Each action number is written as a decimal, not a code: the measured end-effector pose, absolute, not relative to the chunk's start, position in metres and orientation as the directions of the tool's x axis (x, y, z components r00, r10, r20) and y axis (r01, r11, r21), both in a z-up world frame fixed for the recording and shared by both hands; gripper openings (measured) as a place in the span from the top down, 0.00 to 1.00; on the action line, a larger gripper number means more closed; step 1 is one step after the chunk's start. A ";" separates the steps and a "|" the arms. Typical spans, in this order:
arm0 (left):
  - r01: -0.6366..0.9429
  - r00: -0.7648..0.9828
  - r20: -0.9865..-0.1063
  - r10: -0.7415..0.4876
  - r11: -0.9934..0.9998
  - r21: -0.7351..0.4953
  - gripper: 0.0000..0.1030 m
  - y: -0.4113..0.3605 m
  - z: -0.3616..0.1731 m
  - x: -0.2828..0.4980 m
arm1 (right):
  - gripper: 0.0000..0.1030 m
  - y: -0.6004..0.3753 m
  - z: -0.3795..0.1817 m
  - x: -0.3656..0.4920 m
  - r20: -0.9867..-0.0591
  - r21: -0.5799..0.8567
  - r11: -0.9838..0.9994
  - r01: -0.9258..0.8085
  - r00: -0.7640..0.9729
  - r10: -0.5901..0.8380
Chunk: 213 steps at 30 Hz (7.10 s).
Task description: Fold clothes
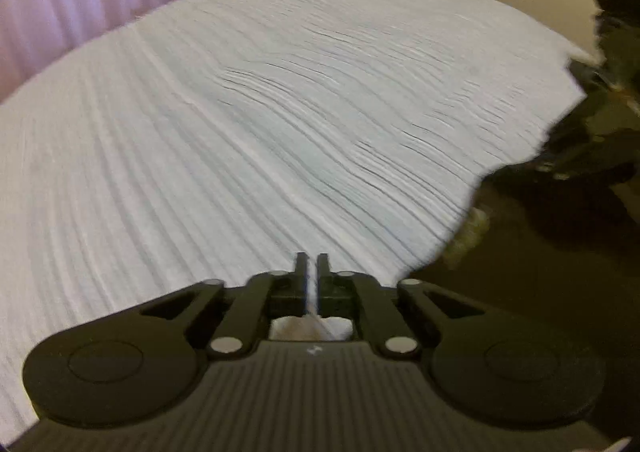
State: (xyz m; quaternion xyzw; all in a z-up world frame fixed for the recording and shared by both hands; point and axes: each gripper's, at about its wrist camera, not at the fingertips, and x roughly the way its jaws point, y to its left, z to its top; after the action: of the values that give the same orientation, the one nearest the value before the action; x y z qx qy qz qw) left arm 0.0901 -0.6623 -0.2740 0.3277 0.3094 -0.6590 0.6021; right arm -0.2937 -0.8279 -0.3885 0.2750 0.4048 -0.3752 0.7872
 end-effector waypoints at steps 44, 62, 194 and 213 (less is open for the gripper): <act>1.000 -0.017 -0.881 -0.473 0.002 -0.021 0.63 -0.543 -0.239 -0.054 | 0.31 -0.605 -0.367 -0.424 -0.837 -0.072 0.388 0.919 0.156 -0.524; 0.999 -0.028 -0.834 -0.551 -0.028 -0.015 0.62 -0.496 -0.183 -0.094 | 0.99 -0.588 -0.207 -0.604 -0.628 -0.068 -0.259 0.964 -0.243 -0.740; 0.964 -0.266 -0.899 -0.347 -0.099 -0.248 0.94 -0.117 -0.260 -0.175 | 0.36 -0.190 -0.324 -0.512 -0.846 0.442 -0.309 0.842 0.278 -0.454; 0.914 -0.366 -0.872 -0.326 0.047 -0.402 0.95 -0.109 -0.215 -0.152 | 0.36 -0.230 -0.344 -0.561 -0.690 0.564 -0.094 0.820 0.406 -0.600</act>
State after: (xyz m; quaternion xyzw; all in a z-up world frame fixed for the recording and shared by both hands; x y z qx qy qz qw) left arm -0.1522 -0.1085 -0.2148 0.2765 0.5323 -0.6324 0.4902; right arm -0.5611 -0.2303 -0.3441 0.5112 0.1078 -0.5344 0.6644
